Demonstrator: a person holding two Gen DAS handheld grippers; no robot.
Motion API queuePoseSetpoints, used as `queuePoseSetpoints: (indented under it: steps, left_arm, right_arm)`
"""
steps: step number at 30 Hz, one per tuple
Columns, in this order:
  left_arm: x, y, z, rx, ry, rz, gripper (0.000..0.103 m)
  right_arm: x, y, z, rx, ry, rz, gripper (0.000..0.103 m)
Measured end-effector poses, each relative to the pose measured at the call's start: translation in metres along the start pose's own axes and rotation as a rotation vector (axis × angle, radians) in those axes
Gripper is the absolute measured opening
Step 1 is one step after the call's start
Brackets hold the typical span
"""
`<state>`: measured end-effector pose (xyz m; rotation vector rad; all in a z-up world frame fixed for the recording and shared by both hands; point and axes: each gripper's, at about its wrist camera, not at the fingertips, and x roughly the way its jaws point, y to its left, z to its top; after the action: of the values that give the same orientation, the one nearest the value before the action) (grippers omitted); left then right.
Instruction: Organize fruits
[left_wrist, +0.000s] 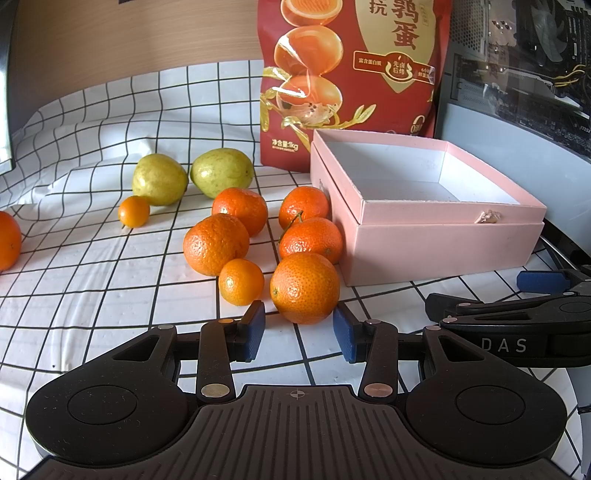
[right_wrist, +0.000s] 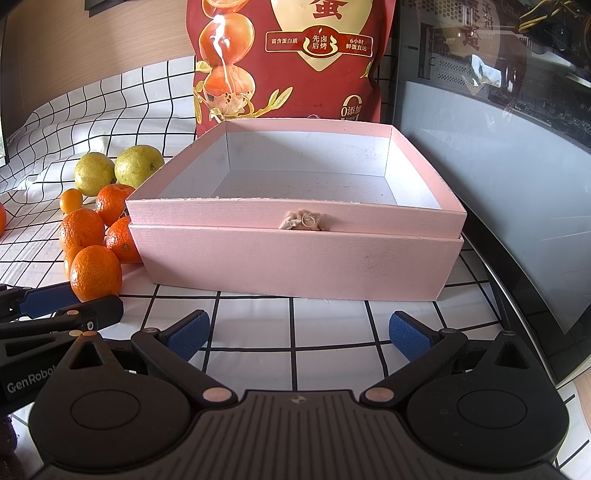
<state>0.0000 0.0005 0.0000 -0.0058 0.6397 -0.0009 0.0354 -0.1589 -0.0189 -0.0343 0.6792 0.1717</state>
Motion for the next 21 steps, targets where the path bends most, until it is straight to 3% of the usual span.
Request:
queuePoseSetpoints:
  steps: [21]
  left_arm:
    - [0.0073,-0.0089,-0.0089,0.006,-0.001,0.003,0.046]
  right_arm:
    - [0.0019,0.0006,0.0027,0.001,0.001,0.0,0.103]
